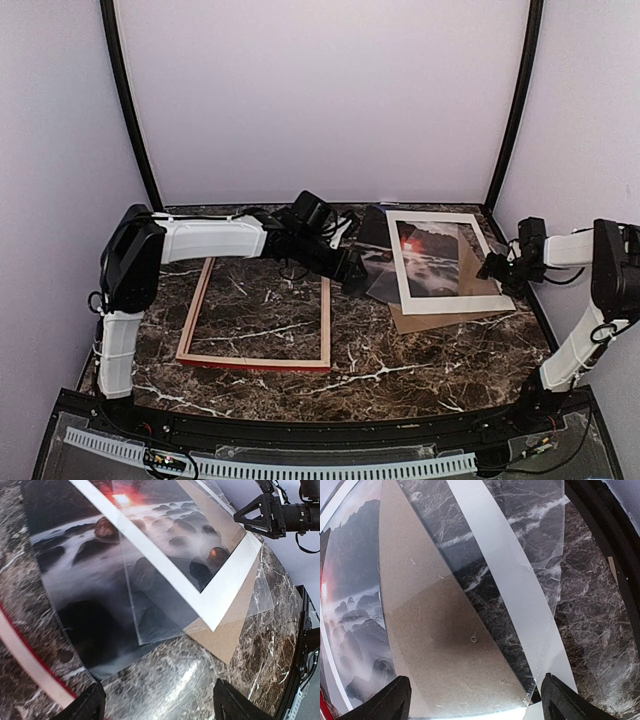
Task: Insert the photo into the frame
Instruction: Pick up the glass panel from the mat board.
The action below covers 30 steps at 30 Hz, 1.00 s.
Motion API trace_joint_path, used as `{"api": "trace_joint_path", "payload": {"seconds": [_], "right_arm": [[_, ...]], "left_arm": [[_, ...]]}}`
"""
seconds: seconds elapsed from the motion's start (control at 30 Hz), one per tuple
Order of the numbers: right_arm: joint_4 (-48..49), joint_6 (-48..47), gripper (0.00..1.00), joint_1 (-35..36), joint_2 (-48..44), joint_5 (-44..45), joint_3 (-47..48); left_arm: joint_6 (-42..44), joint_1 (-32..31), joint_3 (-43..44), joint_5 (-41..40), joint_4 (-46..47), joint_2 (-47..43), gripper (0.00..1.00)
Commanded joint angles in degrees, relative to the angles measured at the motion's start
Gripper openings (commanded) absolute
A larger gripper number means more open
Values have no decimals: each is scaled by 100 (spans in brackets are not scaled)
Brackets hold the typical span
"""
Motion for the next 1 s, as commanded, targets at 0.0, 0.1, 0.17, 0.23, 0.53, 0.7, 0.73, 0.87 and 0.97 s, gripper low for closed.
{"api": "trace_joint_path", "payload": {"seconds": [0.0, 0.1, 0.17, 0.23, 0.53, 0.7, 0.73, 0.87, 0.97], "right_arm": [[216, -13, 91, -78, 63, -58, -103], [285, -15, 92, -101, 59, -88, -195], [345, -3, 92, -108, 91, -166, -244], [405, 10, 92, -109, 139, -237, -293], [526, 30, 90, -112, 94, -386, -445], [616, 36, 89, -109, 93, -567, -451], [640, 37, 88, -105, 90, -662, -454], [746, 55, 86, -105, 37, -910, -480], [814, 55, 85, -110, -70, -1020, -514]], "left_arm": [[-23, -204, 791, 197, 8, 540, 77], [-173, -266, 1226, 313, 75, 890, 77], [-318, -275, 1465, 393, 100, 1149, 77], [-485, -275, 1703, 452, 105, 1423, 77], [-802, -278, 2336, 364, 62, 2229, 80], [-910, -282, 2261, 592, 90, 2305, 76], [-938, -285, 2213, 654, 92, 2296, 74], [-1013, -310, 1886, 730, 252, 2129, 68], [-1104, -321, 1522, 748, 541, 1848, 64]]}}
